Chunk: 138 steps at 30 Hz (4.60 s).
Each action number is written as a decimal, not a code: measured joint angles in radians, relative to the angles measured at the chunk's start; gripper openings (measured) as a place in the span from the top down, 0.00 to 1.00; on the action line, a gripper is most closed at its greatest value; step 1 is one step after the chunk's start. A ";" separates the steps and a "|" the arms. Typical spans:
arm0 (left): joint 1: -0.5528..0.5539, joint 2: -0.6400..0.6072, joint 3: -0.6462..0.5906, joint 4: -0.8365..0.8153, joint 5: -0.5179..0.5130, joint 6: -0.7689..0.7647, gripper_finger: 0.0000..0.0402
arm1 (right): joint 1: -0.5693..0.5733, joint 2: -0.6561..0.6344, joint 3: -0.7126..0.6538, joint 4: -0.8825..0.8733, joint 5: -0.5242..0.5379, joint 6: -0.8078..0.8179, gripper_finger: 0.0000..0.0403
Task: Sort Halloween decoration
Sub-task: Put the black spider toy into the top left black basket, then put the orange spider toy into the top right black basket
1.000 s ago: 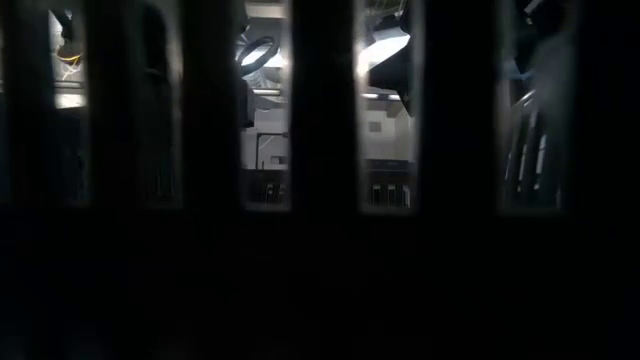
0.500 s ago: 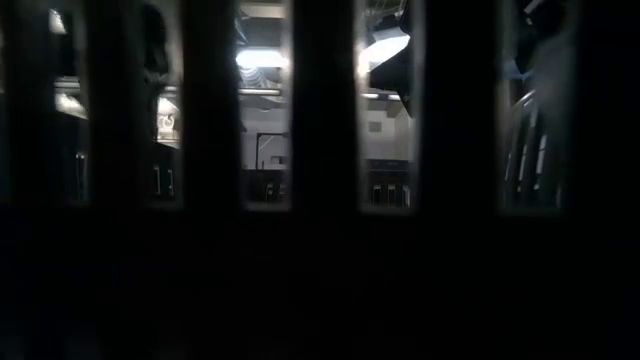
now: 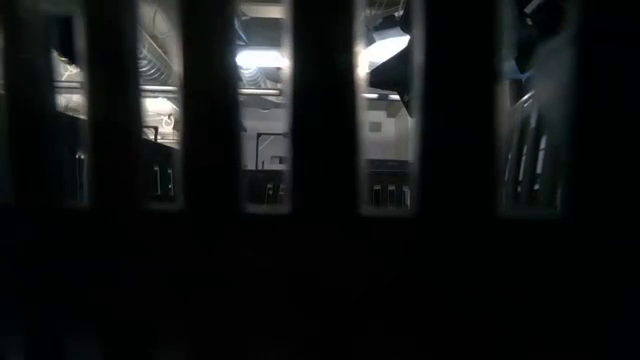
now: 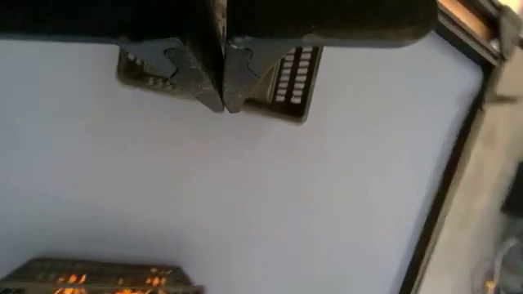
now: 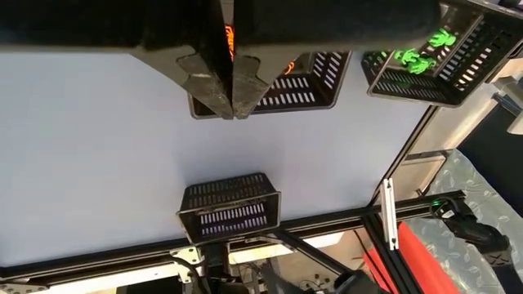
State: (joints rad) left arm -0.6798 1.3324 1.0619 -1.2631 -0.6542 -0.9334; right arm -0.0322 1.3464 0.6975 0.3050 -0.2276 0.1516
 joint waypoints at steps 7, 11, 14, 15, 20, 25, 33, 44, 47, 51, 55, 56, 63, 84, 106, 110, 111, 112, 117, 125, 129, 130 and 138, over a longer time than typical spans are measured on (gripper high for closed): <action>-0.009 -0.133 -0.174 0.006 0.059 -0.153 1.00 | 0.000 0.000 0.000 0.000 0.000 0.000 1.00; -0.009 -0.153 -0.223 0.021 0.095 -0.192 1.00 | 0.000 0.000 0.000 0.000 0.009 0.000 1.00; -0.009 -0.153 -0.228 0.027 0.096 -0.199 1.00 | 0.000 0.000 0.000 0.000 0.010 0.000 1.00; -0.009 -0.153 -0.228 0.030 0.096 -0.198 1.00 | 0.000 0.000 0.000 0.000 0.010 0.000 1.00; -0.009 -0.153 -0.228 0.057 0.096 -0.185 1.00 | 0.000 0.000 0.000 0.000 0.010 0.000 1.00; -0.007 -0.153 -0.228 0.072 0.073 -0.183 1.00 | 0.000 0.000 0.000 0.000 0.011 0.000 1.00; -0.008 -0.153 -0.228 0.078 0.024 -0.171 0.85 | 0.000 0.000 0.000 0.000 0.031 0.000 1.00; -0.008 -0.204 -0.228 0.351 -0.227 0.131 0.69 | 0.000 0.000 0.000 -0.001 0.063 0.000 1.00; -0.008 -0.234 -0.229 0.429 -0.260 0.210 0.69 | 0.000 0.000 0.000 -0.001 0.063 0.000 1.00; -0.008 -0.285 -0.281 0.605 -0.262 0.346 0.69 | 0.000 0.000 0.000 -0.002 0.062 0.000 1.00; 0.008 -0.352 -0.382 0.810 -0.226 0.464 0.69 | 0.000 0.000 0.000 -0.002 0.062 0.000 1.00; 0.018 -0.372 -0.411 0.855 -0.211 0.484 0.69 | 0.000 0.000 0.000 -0.002 0.063 0.000 1.00; 0.128 -0.472 -0.580 1.181 -0.060 0.616 0.69 | 0.000 0.000 0.000 -0.002 0.063 0.000 1.00; 0.343 -0.482 -0.756 1.665 0.103 0.762 0.69 | -0.164 0.000 0.000 -0.159 0.092 0.015 1.00; 0.346 -0.482 -0.756 1.669 0.034 0.787 0.69 | -0.527 0.000 0.000 -0.576 0.262 -0.047 0.61; 0.346 -0.482 -0.756 1.669 0.034 0.787 0.69 | -0.548 0.000 0.000 -0.622 0.263 -0.044 0.57; 0.346 -0.482 -0.756 1.668 0.033 0.787 0.69 | -0.552 0.004 0.000 -0.631 0.263 -0.036 0.57; 0.346 -0.482 -0.756 1.668 0.033 0.787 0.69 | -0.552 0.011 0.000 -0.635 0.262 -0.026 0.57; 0.346 -0.482 -0.756 1.668 0.034 0.787 0.69 | -0.551 0.089 0.000 -0.650 0.258 -0.013 0.60; 0.346 -0.482 -0.756 1.667 0.034 0.784 0.69 | -0.551 0.220 0.004 -0.642 0.249 0.008 0.66; 0.346 -0.482 -0.756 1.666 0.034 0.784 0.69 | -0.551 0.238 0.005 -0.641 0.248 0.009 0.70; 0.346 -0.482 -0.756 1.666 0.034 0.784 0.69 | -0.551 0.239 0.005 -0.640 0.245 0.009 0.72; 0.346 -0.482 -0.756 1.665 0.034 0.779 0.69 | -0.551 0.233 0.007 -0.643 0.226 0.001 0.90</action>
State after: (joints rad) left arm -0.3340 0.8507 0.3061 0.4015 -0.6197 -0.1543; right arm -0.5831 1.5795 0.7048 -0.3381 -0.0011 0.1528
